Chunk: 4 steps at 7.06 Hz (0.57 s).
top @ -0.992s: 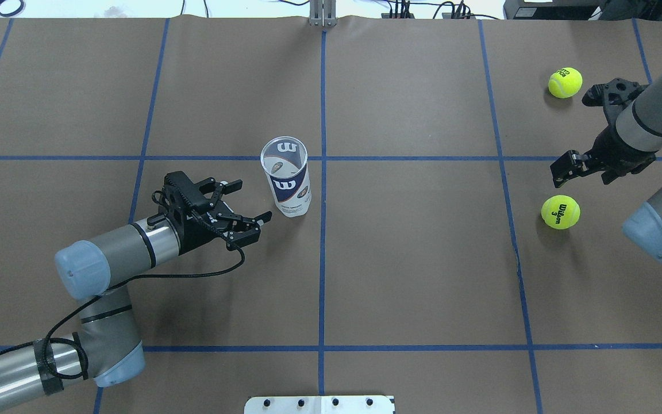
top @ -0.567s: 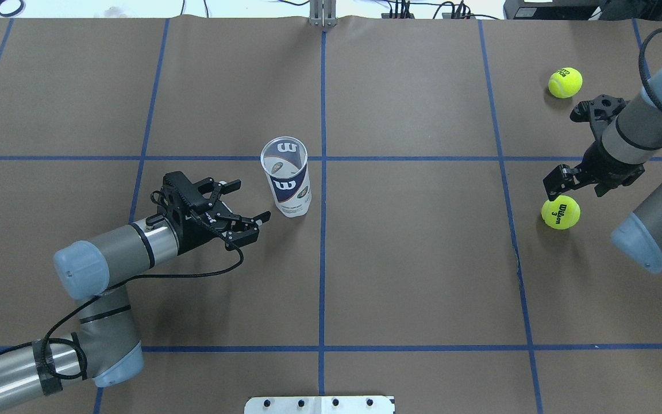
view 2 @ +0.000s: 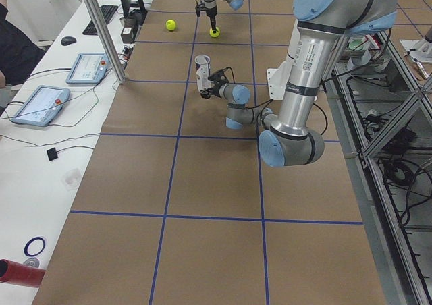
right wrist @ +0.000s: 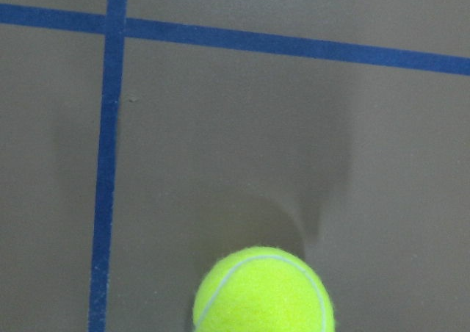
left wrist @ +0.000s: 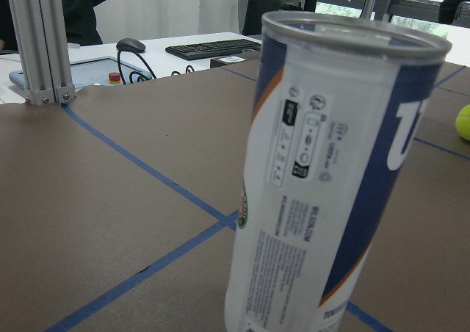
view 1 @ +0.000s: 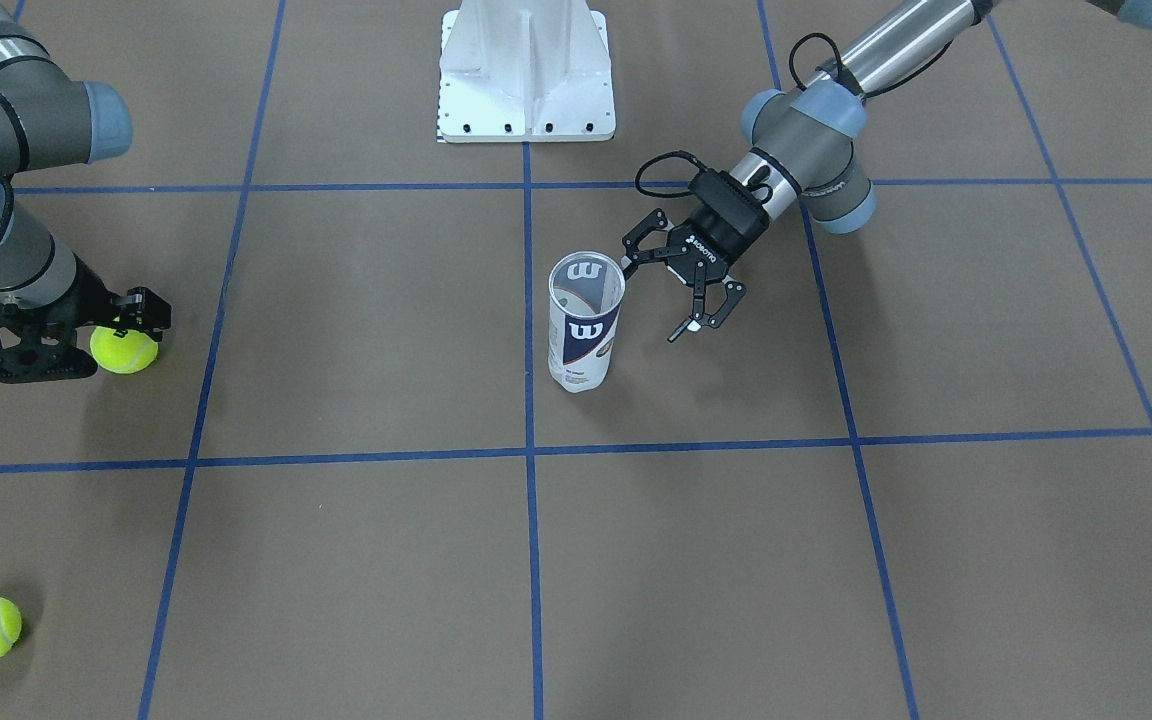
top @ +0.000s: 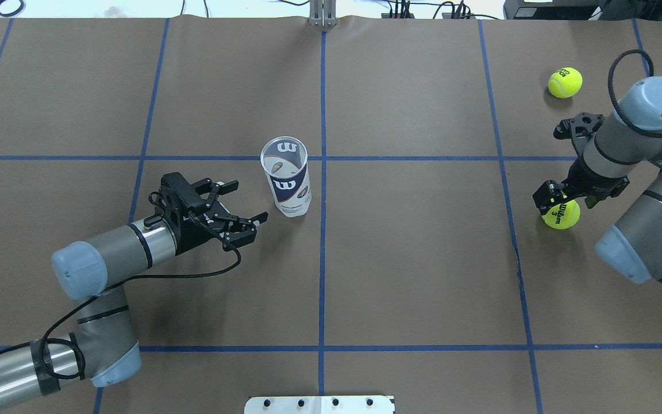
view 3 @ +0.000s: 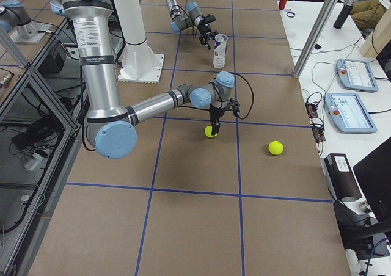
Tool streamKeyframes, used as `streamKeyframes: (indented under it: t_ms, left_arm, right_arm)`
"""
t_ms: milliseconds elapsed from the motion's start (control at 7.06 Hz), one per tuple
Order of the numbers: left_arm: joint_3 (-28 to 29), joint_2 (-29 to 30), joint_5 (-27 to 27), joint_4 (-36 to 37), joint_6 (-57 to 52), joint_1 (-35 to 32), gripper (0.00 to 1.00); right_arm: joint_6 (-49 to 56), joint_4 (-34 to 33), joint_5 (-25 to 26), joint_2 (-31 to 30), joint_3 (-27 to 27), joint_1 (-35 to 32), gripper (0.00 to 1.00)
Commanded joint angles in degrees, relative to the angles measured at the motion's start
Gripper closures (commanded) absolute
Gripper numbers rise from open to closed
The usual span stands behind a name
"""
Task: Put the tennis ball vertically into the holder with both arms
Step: 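Close the right gripper on the yellow ball and lift it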
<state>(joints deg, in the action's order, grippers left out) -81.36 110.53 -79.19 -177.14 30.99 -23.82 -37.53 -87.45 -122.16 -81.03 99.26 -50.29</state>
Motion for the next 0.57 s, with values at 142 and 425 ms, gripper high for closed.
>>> streamKeyframes:
  t_ms: [142, 425]
  left_arm:
    - [0.7, 0.0, 0.0, -0.4, -0.1, 0.0, 0.01]
    - [0.7, -0.1, 0.0, -0.4, -0.1, 0.0, 0.01]
  right_arm:
    - [1.5, 0.0, 0.5, 1.2, -2.3, 0.4, 0.01]
    - [1.8, 0.0, 0.5, 1.5, -2.5, 0.4, 0.25]
